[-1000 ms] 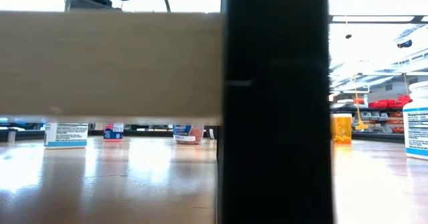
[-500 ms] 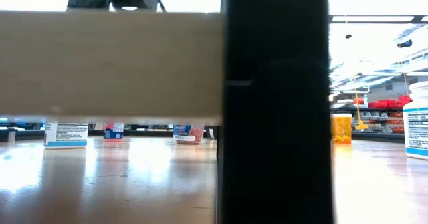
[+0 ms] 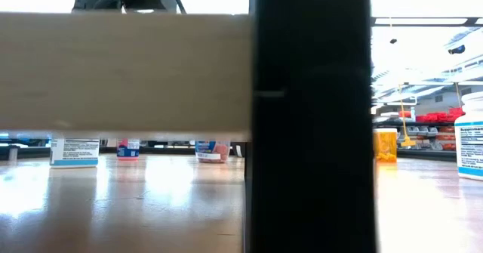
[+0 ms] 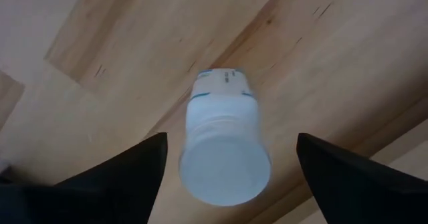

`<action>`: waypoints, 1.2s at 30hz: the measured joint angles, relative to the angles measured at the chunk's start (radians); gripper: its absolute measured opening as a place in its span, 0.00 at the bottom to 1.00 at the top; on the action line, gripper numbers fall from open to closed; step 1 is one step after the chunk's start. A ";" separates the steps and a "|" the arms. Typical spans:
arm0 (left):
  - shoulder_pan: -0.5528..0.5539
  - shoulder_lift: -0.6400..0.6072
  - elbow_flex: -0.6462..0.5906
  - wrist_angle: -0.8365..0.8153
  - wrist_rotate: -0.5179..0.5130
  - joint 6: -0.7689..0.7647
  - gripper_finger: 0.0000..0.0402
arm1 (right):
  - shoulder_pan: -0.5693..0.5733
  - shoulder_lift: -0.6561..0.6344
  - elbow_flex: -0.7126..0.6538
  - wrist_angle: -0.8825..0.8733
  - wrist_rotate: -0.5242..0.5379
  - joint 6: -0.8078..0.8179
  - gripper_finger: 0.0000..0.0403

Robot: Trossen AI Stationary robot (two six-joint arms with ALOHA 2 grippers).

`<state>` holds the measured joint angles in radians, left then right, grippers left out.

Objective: Pick and place medicine bottles onto shelf by color
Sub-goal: Put the left white and blue medicine bottle on the shelf

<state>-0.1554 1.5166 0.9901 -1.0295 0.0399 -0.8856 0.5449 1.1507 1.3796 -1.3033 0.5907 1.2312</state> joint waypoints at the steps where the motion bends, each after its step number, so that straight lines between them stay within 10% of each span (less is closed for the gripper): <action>1: 0.000 0.000 0.000 -0.002 0.001 -0.001 0.81 | 0.000 0.000 0.000 0.000 0.000 -0.002 0.69; 13: 0.000 0.001 0.001 -0.002 0.000 0.004 0.44 | 0.000 0.000 0.000 -0.011 0.000 -0.088 0.69; 36: -0.275 -0.052 0.279 -0.240 0.004 0.040 0.44 | 0.001 -0.002 0.000 -0.007 0.014 -0.134 0.69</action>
<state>-0.4303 1.4651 1.2691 -1.2694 0.0441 -0.8455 0.5457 1.1484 1.3796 -1.3102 0.6044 1.0968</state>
